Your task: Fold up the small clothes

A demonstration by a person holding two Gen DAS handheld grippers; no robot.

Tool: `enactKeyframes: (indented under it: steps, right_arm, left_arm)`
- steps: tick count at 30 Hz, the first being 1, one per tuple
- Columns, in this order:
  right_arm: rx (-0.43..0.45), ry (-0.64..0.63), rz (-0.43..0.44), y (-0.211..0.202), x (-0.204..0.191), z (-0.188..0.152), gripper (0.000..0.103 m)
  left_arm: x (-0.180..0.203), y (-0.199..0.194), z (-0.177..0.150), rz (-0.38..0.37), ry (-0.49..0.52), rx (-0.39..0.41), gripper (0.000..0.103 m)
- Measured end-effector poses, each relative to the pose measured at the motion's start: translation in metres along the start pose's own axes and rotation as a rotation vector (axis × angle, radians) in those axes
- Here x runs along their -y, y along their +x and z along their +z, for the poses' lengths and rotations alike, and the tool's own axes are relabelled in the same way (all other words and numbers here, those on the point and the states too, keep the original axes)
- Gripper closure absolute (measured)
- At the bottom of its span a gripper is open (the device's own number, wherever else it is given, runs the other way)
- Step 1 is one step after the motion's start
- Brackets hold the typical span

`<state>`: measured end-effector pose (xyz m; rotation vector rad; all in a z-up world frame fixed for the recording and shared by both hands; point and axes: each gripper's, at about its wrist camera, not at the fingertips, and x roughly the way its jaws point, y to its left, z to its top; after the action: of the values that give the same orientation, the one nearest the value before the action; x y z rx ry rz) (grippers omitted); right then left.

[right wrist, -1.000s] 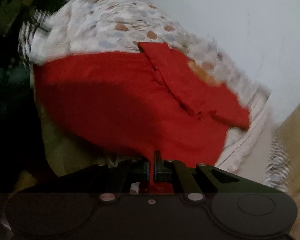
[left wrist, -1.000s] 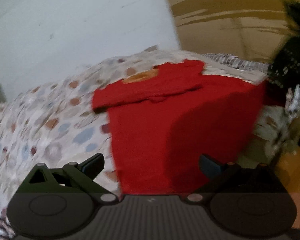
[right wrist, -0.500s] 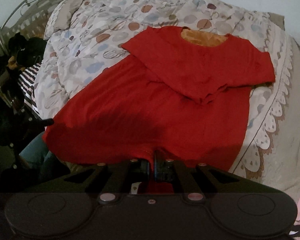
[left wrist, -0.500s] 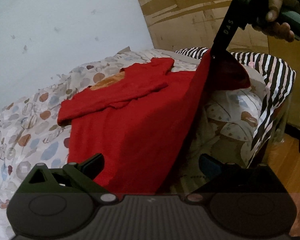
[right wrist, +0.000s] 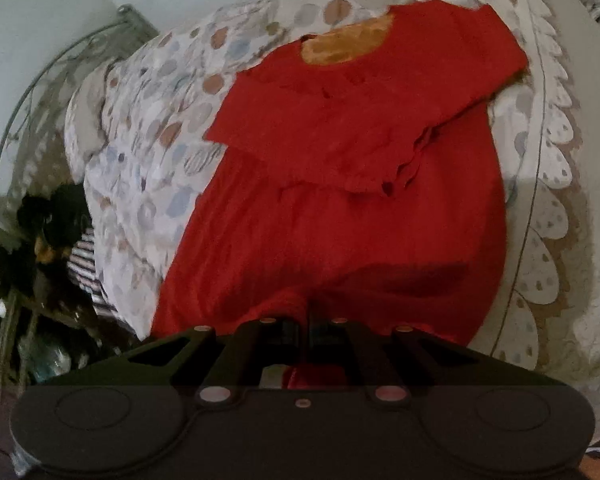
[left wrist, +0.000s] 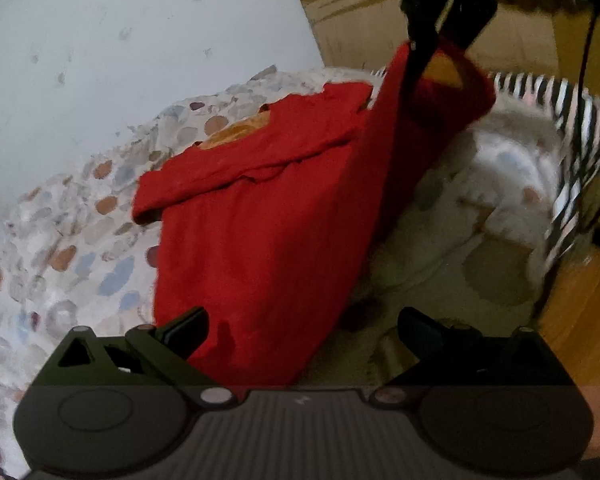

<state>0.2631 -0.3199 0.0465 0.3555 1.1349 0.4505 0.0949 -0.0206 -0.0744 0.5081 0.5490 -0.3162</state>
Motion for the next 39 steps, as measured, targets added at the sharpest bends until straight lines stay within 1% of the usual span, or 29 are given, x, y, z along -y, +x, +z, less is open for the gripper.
enactKeyframes:
  steps: [1,6,8,10,11,13,14,15,16,18,21,23,26,27,28,29,30,32,34,35,38,39]
  right_arm:
    - [-0.002,0.013,0.005,0.001,0.002,0.002,0.1]
    - [0.0,0.044,0.017,0.002,0.007,0.004,0.1]
    - [-0.001,0.05,0.021,0.004,0.007,0.004,0.1]
    - [-0.001,0.052,0.024,0.004,0.008,0.004,0.1]
    - [-0.001,0.053,0.025,0.004,0.008,0.004,0.1]
    - [0.002,0.058,0.028,0.003,0.009,0.004,0.1]
    - [0.003,0.061,0.031,0.003,0.01,0.003,0.1]
    - [0.004,0.063,0.034,0.003,0.012,0.003,0.1]
    - [0.005,0.067,0.038,0.003,0.013,0.002,0.1]
    - [0.001,0.073,0.045,0.002,0.017,0.0,0.1]
    - [-0.017,0.048,0.042,0.004,0.021,-0.004,0.1]
    - [-0.03,0.017,0.013,0.006,0.023,-0.008,0.099]
    - [-0.03,-0.02,-0.038,0.007,0.027,-0.015,0.095]
    - [-0.019,-0.04,-0.052,0.007,0.027,-0.017,0.09]
    - [-0.002,-0.064,-0.068,0.006,0.025,-0.02,0.082]
    - [0.021,-0.098,-0.095,0.005,0.022,-0.024,0.078]
    - [0.04,-0.136,-0.119,0.004,0.018,-0.029,0.071]
    - [0.076,-0.207,-0.16,0.005,0.009,-0.04,0.06]
    - [0.112,-0.275,-0.191,0.009,-0.002,-0.053,0.035]
    - [0.134,-0.305,-0.198,0.01,-0.007,-0.06,0.031]
    - [0.21,-0.404,-0.244,0.021,-0.027,-0.082,0.025]
    - [0.244,-0.438,-0.257,0.026,-0.035,-0.09,0.021]
  left_arm:
    - [0.001,0.005,0.0,0.024,0.015,-0.015,0.0]
    - [-0.002,0.024,-0.006,0.074,0.055,-0.083,0.001]
    - [-0.005,0.022,-0.009,0.068,0.079,-0.072,0.01]
    - [-0.01,0.014,-0.011,0.071,0.087,-0.039,0.031]
    - [-0.012,0.01,-0.013,0.079,0.098,-0.026,0.036]
    - [-0.019,0.003,-0.015,0.084,0.111,-0.011,0.063]
    - [-0.025,-0.001,-0.015,0.072,0.098,-0.001,0.068]
    - [-0.032,-0.004,-0.014,0.053,0.071,0.007,0.08]
    - [-0.04,-0.007,-0.013,0.029,0.03,0.016,0.088]
    - [-0.062,-0.012,-0.005,-0.026,-0.072,0.046,0.093]
    - [-0.095,-0.01,0.014,-0.071,-0.191,0.077,0.096]
    - [-0.115,-0.002,0.029,-0.106,-0.236,0.092,0.097]
    - [-0.136,0.016,0.052,-0.15,-0.251,0.076,0.097]
    - [-0.141,0.022,0.059,-0.16,-0.258,0.067,0.097]
    - [-0.145,0.027,0.065,-0.168,-0.263,0.059,0.098]
    - [-0.148,0.033,0.071,-0.174,-0.268,0.052,0.098]
    - [-0.151,0.037,0.076,-0.178,-0.274,0.043,0.098]
    - [-0.153,0.046,0.084,-0.184,-0.288,0.021,0.098]
    - [-0.157,0.054,0.089,-0.195,-0.311,-0.002,0.098]
    - [-0.158,0.057,0.091,-0.201,-0.323,-0.011,0.098]
    - [-0.161,0.064,0.096,-0.213,-0.346,-0.029,0.098]
    - [-0.162,0.065,0.097,-0.215,-0.35,-0.031,0.098]
